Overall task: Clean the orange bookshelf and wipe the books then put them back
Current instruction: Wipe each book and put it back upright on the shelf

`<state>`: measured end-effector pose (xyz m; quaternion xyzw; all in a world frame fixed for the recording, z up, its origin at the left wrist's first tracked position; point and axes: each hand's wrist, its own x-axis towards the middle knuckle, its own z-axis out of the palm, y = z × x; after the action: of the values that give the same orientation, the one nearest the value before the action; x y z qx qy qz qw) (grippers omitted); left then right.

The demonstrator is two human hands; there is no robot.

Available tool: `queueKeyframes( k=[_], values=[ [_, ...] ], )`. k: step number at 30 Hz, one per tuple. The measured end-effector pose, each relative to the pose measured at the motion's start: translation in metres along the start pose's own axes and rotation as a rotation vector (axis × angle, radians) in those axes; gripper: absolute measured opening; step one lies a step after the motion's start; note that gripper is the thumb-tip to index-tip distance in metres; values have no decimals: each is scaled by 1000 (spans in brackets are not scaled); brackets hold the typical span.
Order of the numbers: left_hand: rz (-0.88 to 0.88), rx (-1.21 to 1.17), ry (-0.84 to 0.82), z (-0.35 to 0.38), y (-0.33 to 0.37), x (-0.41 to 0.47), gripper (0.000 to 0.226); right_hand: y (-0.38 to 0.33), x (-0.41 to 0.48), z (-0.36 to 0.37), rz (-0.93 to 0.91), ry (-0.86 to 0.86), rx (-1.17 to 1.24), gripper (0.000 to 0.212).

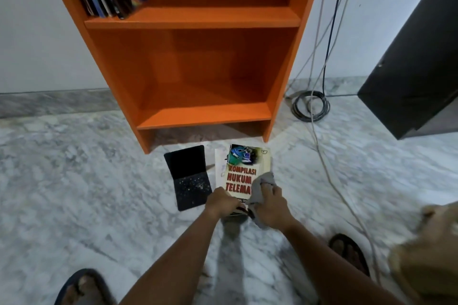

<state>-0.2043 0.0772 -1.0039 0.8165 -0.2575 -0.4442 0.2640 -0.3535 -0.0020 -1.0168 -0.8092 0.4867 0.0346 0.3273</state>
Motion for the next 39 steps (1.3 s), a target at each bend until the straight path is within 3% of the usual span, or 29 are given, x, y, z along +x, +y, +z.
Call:
queueKeyframes(
  k=[9,14,19,25,28,33,39],
  values=[
    [-136,-313,6,-1,2,31,25,12,8,11,15,-10,40,59],
    [-197,-429,-129,3,-10,30,38,29,6,12,8,40,116,54],
    [-216,-751,-217,8,-16,14,40,35,-3,17,-46,24,162,46],
    [9,-756,-287,-21,-2,-22,47,-13,-20,6,-526,85,239,43],
    [131,-685,-376,-42,8,-45,62,-50,-27,-7,-588,258,328,39],
    [273,-583,-452,-64,34,-91,53,-84,-5,-71,-434,579,335,45],
    [387,-641,-407,-83,56,-120,63,-75,5,-120,-36,683,487,40]
  ],
)
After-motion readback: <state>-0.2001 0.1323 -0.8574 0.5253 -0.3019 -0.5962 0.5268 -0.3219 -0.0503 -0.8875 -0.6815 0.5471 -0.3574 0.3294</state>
